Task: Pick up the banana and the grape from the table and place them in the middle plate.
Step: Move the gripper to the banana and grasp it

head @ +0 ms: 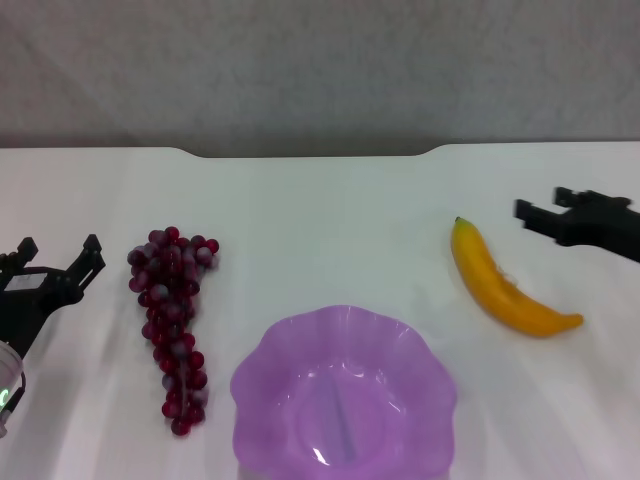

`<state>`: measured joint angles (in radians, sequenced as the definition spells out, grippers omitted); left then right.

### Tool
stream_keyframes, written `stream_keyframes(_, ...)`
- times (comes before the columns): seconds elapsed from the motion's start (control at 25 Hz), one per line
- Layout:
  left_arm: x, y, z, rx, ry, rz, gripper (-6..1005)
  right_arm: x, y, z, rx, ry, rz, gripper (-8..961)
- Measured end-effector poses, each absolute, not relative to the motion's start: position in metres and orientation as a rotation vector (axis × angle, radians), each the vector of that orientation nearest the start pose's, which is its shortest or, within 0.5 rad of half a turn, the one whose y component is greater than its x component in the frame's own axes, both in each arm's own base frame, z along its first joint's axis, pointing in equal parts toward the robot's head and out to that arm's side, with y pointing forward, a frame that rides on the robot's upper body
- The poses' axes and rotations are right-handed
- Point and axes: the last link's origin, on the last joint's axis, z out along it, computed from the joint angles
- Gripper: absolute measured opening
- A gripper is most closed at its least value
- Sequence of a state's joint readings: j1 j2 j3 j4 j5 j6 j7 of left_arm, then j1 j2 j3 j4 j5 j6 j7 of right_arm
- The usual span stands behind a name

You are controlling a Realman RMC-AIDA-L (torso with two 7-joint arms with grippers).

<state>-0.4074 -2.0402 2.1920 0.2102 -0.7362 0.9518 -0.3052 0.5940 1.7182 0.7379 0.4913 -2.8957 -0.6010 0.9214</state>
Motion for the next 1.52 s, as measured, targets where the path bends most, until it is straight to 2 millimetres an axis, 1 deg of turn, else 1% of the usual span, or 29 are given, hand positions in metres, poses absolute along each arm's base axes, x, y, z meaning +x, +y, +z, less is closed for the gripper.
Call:
stream_keyframes(0.16, -0.357, 0.332, -0.016, -1.601, -0.796, -0.638, 894, 0.297, 0.405, 0.003, -2.134, 0.772, 0.507, 698)
stream_keyframes(0.24, -0.357, 0.332, -0.016, -1.601, -0.797, -0.638, 894, 0.295, 0.406, 0.003, -2.13, 0.727, 0.509, 698)
stream_keyframes(0.36, -0.357, 0.332, -0.015, -1.598, -0.798, -0.638, 893, 0.29, 0.406, 0.006, -2.073, 0.631, 0.559, 698)
stream_keyframes(0.44, -0.358, 0.332, -0.015, -1.598, -0.798, -0.637, 893, 0.288, 0.402, 0.006, -2.017, 0.569, 0.598, 697)
stream_keyframes(0.52, -0.357, 0.333, -0.015, -1.6, -0.798, -0.637, 893, 0.287, 0.393, 0.004, -1.953, 0.495, 0.632, 697)
stream_keyframes(0.64, -0.357, 0.333, -0.015, -1.6, -0.799, -0.637, 893, 0.284, 0.38, -0.004, -1.876, 0.425, 0.66, 697)
stream_keyframes(0.68, -0.358, 0.332, -0.015, -1.598, -0.802, -0.636, 893, 0.282, 0.378, -0.007, -1.869, 0.419, 0.658, 697)
stream_keyframes(0.76, -0.359, 0.331, -0.016, -1.596, -0.806, -0.632, 893, 0.276, 0.379, -0.012, -1.878, 0.439, 0.647, 696)
stream_keyframes(0.84, -0.359, 0.331, -0.016, -1.596, -0.808, -0.63, 893, 0.27, 0.384, -0.014, -1.901, 0.494, 0.592, 696)
stream_keyframes(1.0, -0.359, 0.332, -0.016, -1.598, -0.806, -0.631, 893, 0.254, 0.391, -0.008, -1.932, 0.57, 0.496, 696)
stream_keyframes(1.16, -0.359, 0.332, -0.016, -1.599, -0.807, -0.628, 893, 0.242, 0.393, -0.006, -1.948, 0.628, 0.426, 696)
stream_keyframes(1.4, -0.359, 0.332, -0.016, -1.598, -0.807, -0.628, 893, 0.238, 0.4, 0.013, -1.903, 0.75, 0.302, 696)
stream_keyframes(1.44, -0.359, 0.332, -0.016, -1.598, -0.807, -0.628, 893, 0.24, 0.401, 0.02, -1.894, 0.787, 0.233, 696)
stream_keyframes(1.48, -0.359, 0.331, -0.015, -1.597, -0.807, -0.628, 893, 0.24, 0.401, 0.02, -1.894, 0.787, 0.233, 696)
stream_keyframes(1.52, -0.359, 0.332, -0.015, -1.597, -0.807, -0.628, 893, 0.243, 0.405, 0.026, -1.888, 0.812, 0.18, 696)
